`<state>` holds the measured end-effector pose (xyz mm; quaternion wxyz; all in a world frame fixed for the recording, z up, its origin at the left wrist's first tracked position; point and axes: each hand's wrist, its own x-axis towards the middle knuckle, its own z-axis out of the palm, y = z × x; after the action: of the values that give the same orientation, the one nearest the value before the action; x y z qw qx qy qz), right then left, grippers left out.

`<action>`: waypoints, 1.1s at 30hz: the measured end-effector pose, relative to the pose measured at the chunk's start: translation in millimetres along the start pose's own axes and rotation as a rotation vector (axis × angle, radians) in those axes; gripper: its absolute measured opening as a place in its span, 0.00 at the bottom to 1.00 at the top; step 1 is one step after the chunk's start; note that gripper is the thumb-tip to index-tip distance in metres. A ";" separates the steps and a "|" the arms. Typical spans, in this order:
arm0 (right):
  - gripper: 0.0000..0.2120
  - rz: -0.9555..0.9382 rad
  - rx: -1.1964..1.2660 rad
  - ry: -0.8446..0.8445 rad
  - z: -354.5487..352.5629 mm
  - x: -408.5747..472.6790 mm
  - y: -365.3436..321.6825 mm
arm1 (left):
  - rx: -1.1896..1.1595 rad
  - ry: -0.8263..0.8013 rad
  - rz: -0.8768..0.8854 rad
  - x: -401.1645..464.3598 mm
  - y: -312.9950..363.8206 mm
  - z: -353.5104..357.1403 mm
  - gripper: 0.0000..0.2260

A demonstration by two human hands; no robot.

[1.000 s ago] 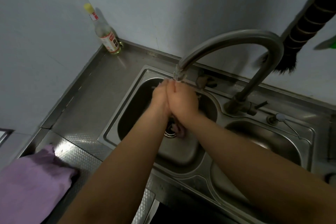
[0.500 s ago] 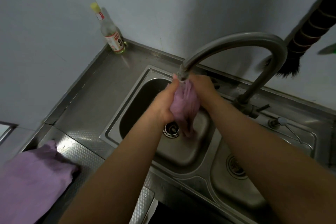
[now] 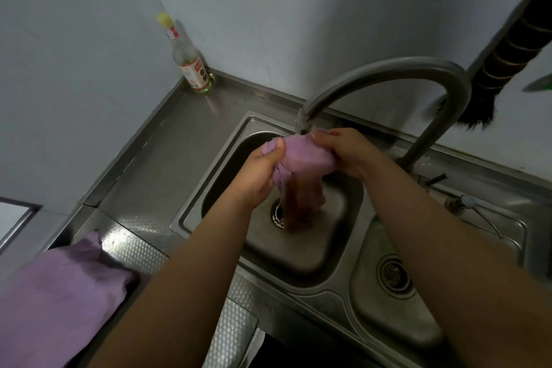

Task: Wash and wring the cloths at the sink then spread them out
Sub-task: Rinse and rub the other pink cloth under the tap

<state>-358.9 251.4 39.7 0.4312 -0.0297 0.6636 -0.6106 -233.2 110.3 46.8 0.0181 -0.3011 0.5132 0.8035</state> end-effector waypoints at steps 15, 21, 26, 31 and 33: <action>0.14 -0.212 -0.592 0.474 63.2 -16.0 -13.3 | -0.169 0.322 -0.157 -0.8 -6.0 72.1 0.17; 0.20 -0.273 -0.708 0.457 73.1 -24.4 0.9 | -0.085 0.337 -0.133 14.0 2.0 60.1 0.13; 0.08 -0.361 -0.524 0.247 28.7 -13.8 -14.9 | -0.032 0.182 -0.183 8.3 11.3 54.3 0.10; 0.13 -0.368 -0.912 -0.228 17.4 -31.3 -15.8 | 0.073 0.153 -0.217 14.0 30.4 11.3 0.06; 0.16 -0.291 -1.199 -0.394 12.8 -30.4 -14.7 | 0.262 0.139 -0.190 16.8 35.0 4.9 0.09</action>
<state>-339.2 254.8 69.7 0.3664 -0.4666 0.7870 -0.1692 -261.0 93.2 68.2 0.0974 -0.3981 0.5830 0.7016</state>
